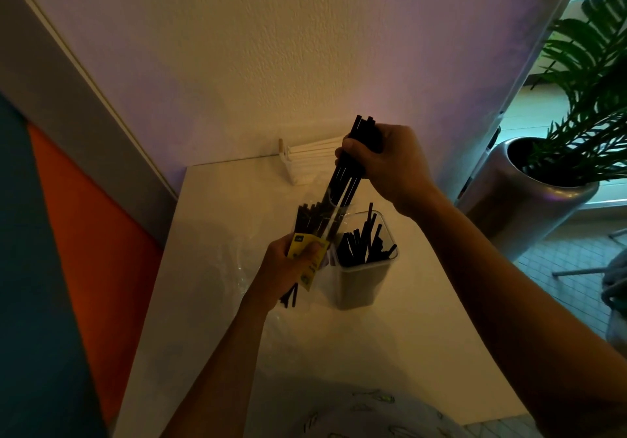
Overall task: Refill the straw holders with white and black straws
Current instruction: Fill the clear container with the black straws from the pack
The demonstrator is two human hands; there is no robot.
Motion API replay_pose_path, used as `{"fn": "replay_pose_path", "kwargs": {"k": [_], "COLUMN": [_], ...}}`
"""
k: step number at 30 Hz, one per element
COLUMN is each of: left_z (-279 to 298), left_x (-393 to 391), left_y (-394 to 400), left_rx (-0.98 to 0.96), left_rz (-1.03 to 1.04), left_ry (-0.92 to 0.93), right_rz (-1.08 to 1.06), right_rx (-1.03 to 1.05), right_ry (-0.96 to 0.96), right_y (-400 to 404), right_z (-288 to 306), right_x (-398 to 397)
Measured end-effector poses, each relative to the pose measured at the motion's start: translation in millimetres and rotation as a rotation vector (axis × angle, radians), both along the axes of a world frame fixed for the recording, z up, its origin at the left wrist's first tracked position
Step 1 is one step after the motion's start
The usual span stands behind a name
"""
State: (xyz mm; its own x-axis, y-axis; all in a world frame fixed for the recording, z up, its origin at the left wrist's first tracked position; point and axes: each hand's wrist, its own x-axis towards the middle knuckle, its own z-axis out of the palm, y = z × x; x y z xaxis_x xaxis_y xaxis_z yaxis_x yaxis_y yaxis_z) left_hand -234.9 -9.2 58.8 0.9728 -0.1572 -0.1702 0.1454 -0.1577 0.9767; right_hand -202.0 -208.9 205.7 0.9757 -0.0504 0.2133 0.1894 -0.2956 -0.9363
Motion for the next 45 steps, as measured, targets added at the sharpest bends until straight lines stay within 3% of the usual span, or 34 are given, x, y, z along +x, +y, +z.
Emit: {"fn": "replay_pose_path", "kwargs": {"k": [12, 21, 30, 39, 45], "left_z": [-10.3, -19.0, -12.4, -8.1, -4.2], "left_x": [2.0, -1.2, 0.4, 3.9, 6.3], "left_y": [8.8, 18.8, 18.5, 13.0, 12.0], "left_rx": [0.033, 0.025, 0.039, 0.055, 0.069], "left_rz": [0.055, 0.200, 0.247, 0.215, 0.179], "left_ry": [0.011, 0.017, -0.004, -0.026, -0.040], "right_rz": [-0.043, -0.177, -0.124, -0.076, -0.013], "right_rx": [-0.020, -0.209, -0.424, -0.417, -0.456], "right_ry": [-0.136, -0.307, -0.021, 0.195, 0.198], "right_y": [-11.9, -13.7, -16.1, -12.3, -9.5], "right_z": [33.6, 68.5, -1.8, -75.0, -85.5], "right_x": [3.1, 2.5, -5.6, -21.9, -20.5]}}
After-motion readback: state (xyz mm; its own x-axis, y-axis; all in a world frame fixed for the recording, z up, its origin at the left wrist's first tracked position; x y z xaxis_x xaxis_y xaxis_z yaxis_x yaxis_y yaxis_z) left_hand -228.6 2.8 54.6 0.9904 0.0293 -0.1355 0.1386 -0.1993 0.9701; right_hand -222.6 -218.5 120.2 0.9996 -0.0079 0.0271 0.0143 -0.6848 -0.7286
